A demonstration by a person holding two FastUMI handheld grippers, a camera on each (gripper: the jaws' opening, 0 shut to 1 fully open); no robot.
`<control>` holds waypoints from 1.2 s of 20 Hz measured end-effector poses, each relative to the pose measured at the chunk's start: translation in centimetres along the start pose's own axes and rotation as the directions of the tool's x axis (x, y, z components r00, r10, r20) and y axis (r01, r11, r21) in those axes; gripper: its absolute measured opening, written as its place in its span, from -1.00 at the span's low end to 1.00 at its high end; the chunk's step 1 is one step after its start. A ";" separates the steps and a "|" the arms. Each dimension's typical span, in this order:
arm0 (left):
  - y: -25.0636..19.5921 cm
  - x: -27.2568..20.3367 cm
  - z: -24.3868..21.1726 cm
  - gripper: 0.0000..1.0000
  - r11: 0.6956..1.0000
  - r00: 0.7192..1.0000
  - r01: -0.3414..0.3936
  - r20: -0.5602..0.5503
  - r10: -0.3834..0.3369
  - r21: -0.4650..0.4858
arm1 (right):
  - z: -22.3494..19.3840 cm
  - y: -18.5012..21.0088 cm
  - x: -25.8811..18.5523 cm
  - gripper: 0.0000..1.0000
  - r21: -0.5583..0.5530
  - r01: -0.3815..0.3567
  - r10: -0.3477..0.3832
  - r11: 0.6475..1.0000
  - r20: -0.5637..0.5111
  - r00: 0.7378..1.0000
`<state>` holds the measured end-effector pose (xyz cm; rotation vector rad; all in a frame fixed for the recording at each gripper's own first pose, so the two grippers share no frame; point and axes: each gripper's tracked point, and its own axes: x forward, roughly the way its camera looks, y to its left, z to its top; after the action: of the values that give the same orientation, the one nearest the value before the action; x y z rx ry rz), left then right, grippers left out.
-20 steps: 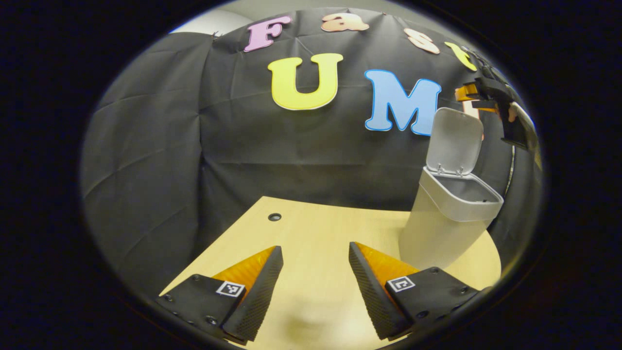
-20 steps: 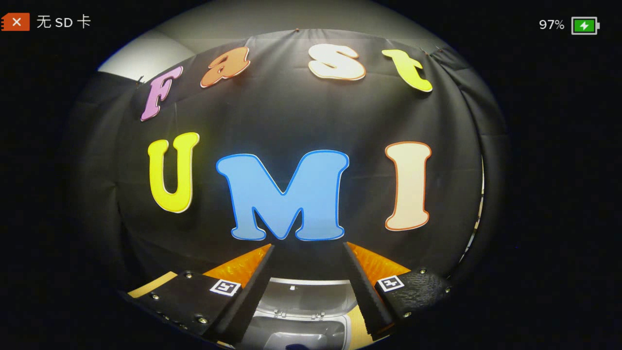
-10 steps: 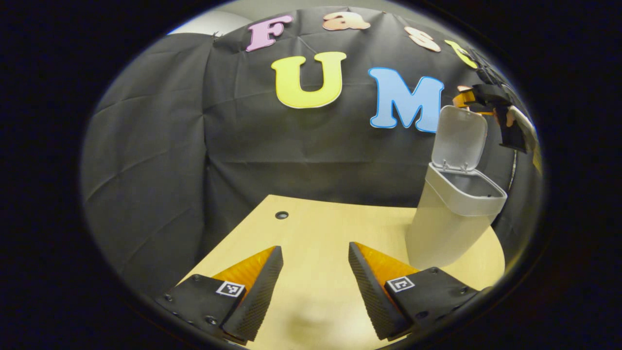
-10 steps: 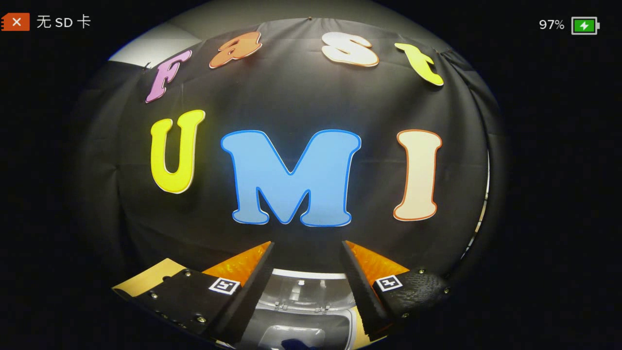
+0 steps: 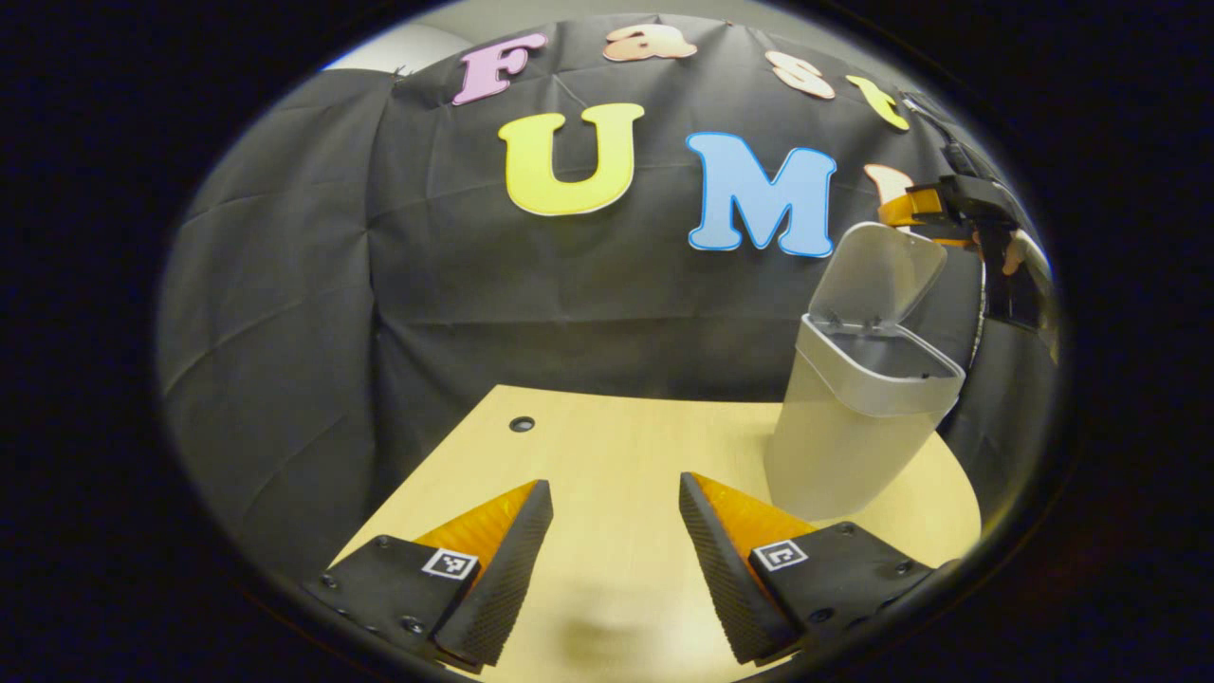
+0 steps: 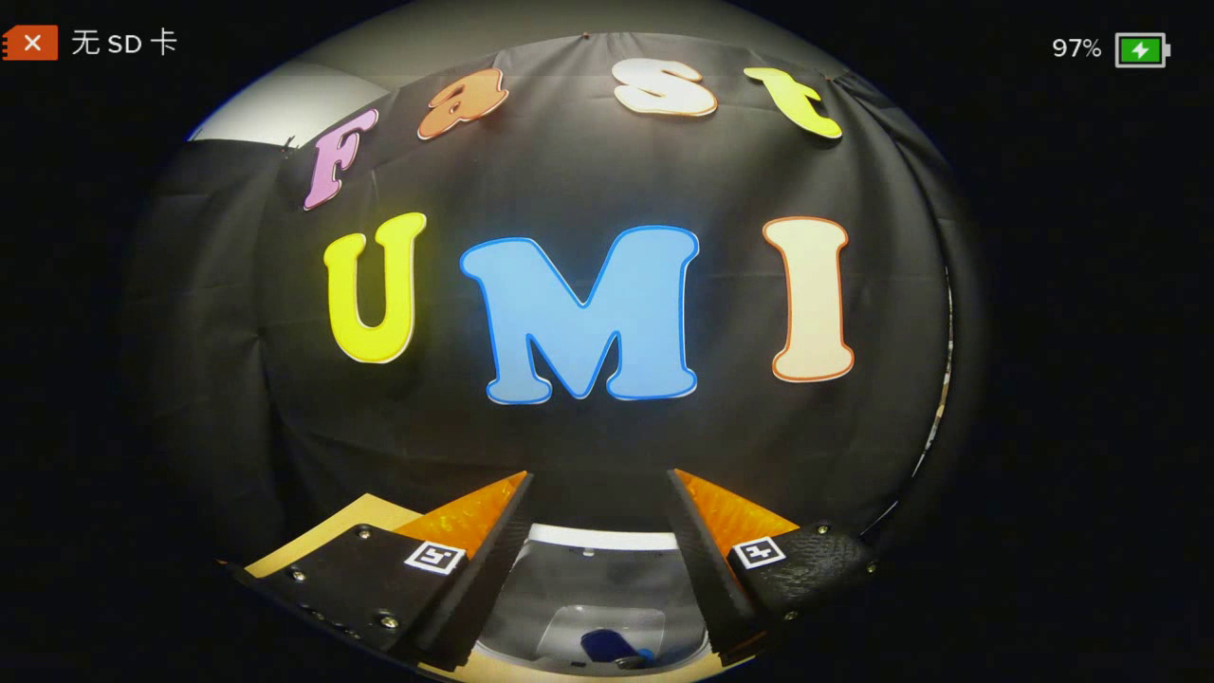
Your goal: Press the lid of the desktop garbage bin to open it, pick up the crumpled paper on the desktop and throw it into the bin, then pick up the pop can on the desktop and drop it into the bin, and finally close the garbage bin lid.
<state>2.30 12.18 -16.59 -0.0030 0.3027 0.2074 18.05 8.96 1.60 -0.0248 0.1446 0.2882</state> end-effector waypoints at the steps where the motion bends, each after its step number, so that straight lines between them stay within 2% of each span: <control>1: -0.2 -0.2 0.1 0.67 1.000 1.000 0.004 0.002 -0.004 0.003 | -0.9 0.1 -0.5 0.75 -0.003 -0.001 0.001 1.000 -0.009 1.000; 2: -0.4 -0.4 0.0 0.67 1.000 1.000 0.008 0.001 -0.008 0.004 | -1.9 0.2 -0.8 0.80 0.005 -0.010 0.010 1.000 -0.025 1.000; 4: -0.5 -0.6 -0.2 0.92 1.000 1.000 0.015 0.001 -0.015 -0.001 | -4.8 0.7 -1.1 0.82 0.024 -0.025 0.028 0.999 -0.105 0.994; 6: -0.4 -1.0 -0.2 0.89 1.000 1.000 0.014 0.002 -0.014 -0.005 | -7.9 0.7 -1.3 0.92 0.040 -0.024 0.032 0.999 -0.194 0.981; 8: -0.2 -1.2 -0.2 0.86 1.000 1.000 0.008 0.003 -0.008 -0.005 | -9.1 0.9 -1.4 0.92 0.051 -0.017 0.027 0.999 -0.209 0.978; 15: 0.6 -1.7 -0.5 0.80 1.000 1.000 -0.010 0.000 0.010 -0.023 | -13.3 1.4 -1.6 0.92 -0.013 -0.004 0.000 1.000 -0.281 0.960; 16: 0.5 -1.8 -0.5 0.92 1.000 1.000 -0.011 0.000 0.011 -0.023 | -13.7 1.5 -1.6 0.93 -0.017 -0.002 -0.003 1.000 -0.287 0.958; 24: 0.1 -1.5 -0.6 0.92 1.000 1.000 -0.004 -0.003 0.004 -0.028 | -14.0 1.6 -1.8 0.94 -0.038 0.003 -0.013 0.999 -0.264 0.964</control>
<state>0.67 11.93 -16.74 -0.0302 0.3023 0.2161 13.90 9.38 -12.01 -0.1014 0.4048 0.2782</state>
